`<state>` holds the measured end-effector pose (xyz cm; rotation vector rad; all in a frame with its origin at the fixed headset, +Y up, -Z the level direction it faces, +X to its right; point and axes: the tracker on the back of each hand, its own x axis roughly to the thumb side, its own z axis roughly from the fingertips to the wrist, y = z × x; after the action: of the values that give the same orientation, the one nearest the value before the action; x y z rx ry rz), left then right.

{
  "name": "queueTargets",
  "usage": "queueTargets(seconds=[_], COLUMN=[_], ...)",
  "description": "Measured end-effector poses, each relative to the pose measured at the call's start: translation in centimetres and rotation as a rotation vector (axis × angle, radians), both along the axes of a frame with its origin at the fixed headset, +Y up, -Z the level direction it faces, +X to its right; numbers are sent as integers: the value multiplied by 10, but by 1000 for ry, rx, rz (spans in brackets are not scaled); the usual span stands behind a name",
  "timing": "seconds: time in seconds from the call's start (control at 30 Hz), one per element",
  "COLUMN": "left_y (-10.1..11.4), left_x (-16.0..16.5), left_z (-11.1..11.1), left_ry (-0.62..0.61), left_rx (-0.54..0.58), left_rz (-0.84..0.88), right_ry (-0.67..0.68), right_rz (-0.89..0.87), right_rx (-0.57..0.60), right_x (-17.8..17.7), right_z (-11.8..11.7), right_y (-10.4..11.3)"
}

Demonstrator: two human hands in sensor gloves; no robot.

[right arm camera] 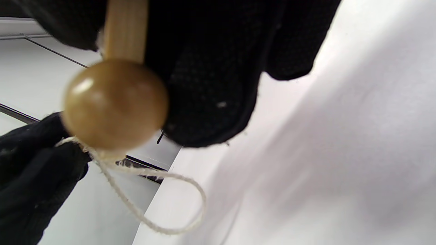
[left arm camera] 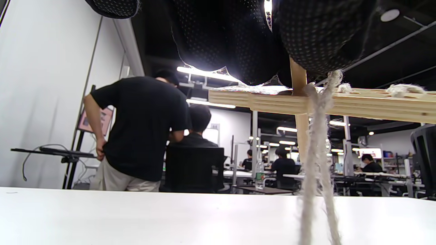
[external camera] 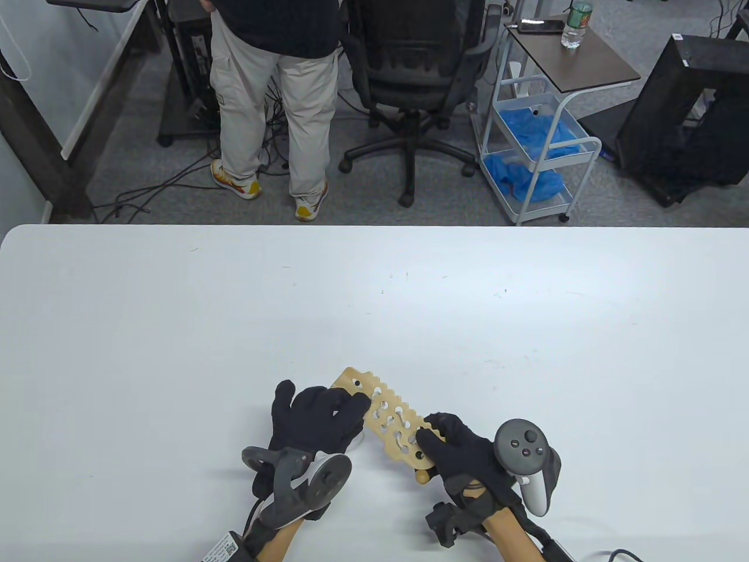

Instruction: Remove rope from all holes on crocodile lacing toy

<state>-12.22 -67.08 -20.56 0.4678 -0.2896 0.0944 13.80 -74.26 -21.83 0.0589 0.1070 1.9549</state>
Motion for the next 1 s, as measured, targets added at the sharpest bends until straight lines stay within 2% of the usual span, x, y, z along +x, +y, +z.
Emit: queueTargets(seconds=[0.67, 0.87, 1.0], left_y=[-4, -5, -2], left_x=[0, -4, -12], left_z=[-5, -7, -10], left_ry=[-38, -56, -19], left_rx=[-49, -85, -87], left_rz=[6, 78, 135], right_ry=[-5, -27, -48], right_rz=[-31, -33, -46], right_rx=[-47, -43, -36], right_x=[1, 6, 10], right_z=[-2, -5, -6], right_y=[-4, -3, -2])
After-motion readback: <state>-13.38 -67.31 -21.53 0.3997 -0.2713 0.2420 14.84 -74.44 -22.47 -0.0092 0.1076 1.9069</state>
